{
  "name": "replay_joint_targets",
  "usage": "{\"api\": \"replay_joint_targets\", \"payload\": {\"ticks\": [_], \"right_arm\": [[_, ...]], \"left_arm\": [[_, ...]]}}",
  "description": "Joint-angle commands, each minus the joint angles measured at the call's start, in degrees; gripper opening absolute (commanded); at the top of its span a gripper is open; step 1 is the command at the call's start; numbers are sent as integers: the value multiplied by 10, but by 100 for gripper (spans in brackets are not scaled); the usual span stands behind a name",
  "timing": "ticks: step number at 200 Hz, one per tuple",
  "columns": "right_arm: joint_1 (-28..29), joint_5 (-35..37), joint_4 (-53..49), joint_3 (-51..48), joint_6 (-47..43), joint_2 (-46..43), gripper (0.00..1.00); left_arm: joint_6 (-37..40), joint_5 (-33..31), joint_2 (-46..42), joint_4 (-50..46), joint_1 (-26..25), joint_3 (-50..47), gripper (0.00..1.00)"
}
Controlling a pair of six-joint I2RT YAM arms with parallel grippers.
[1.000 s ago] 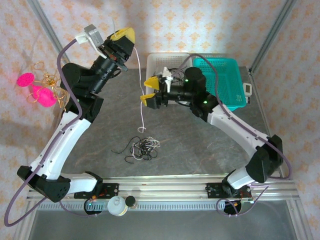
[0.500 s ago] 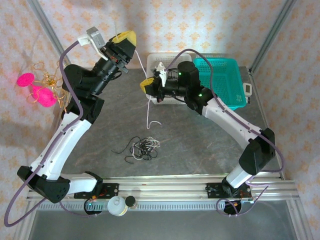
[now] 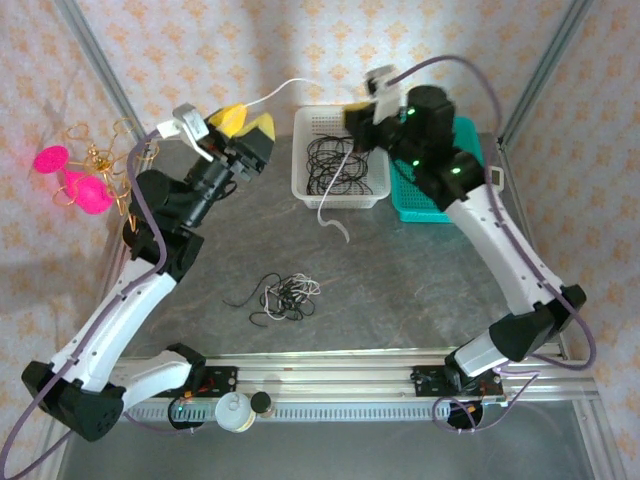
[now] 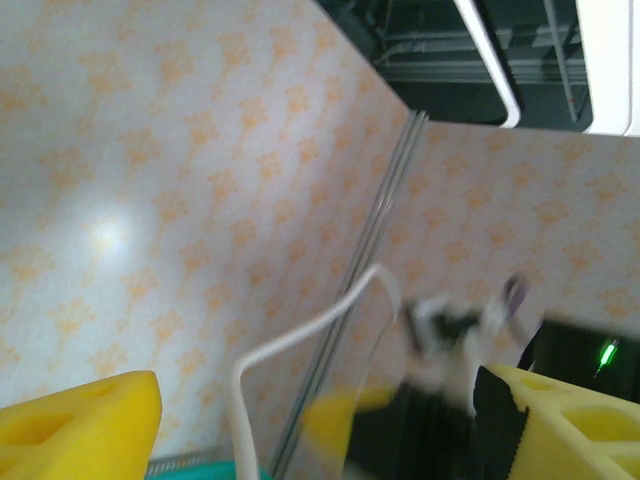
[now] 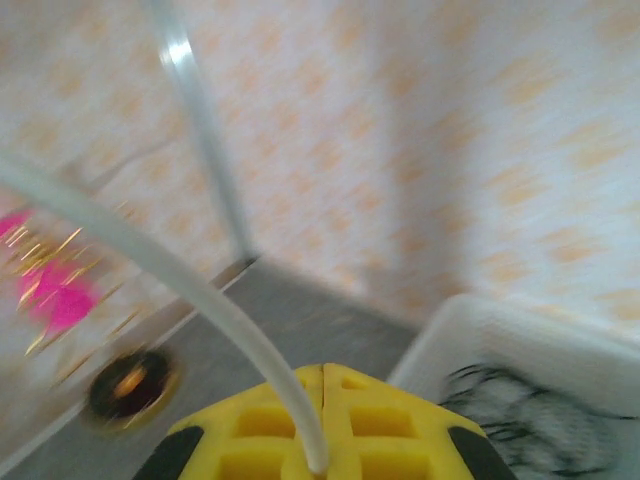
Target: Untangle the cables
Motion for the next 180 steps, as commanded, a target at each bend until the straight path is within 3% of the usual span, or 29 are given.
{"api": "replay_joint_targets", "payload": {"ticks": [1, 33, 63, 91, 180], "right_arm": [[-36, 171, -75, 61, 13, -6, 0], [-86, 256, -85, 148, -6, 40, 0], [-163, 250, -85, 222, 6, 111, 0], [-201, 280, -82, 256, 9, 180, 0], [-266, 244, -40, 188, 72, 297, 0]], "left_arm": [[-18, 1, -34, 3, 4, -54, 82], [-26, 21, -80, -13, 4, -140, 82], [-35, 33, -110, -38, 5, -205, 82], [-48, 38, -134, -44, 4, -256, 82], [-95, 23, -166, -43, 5, -337, 80]]}}
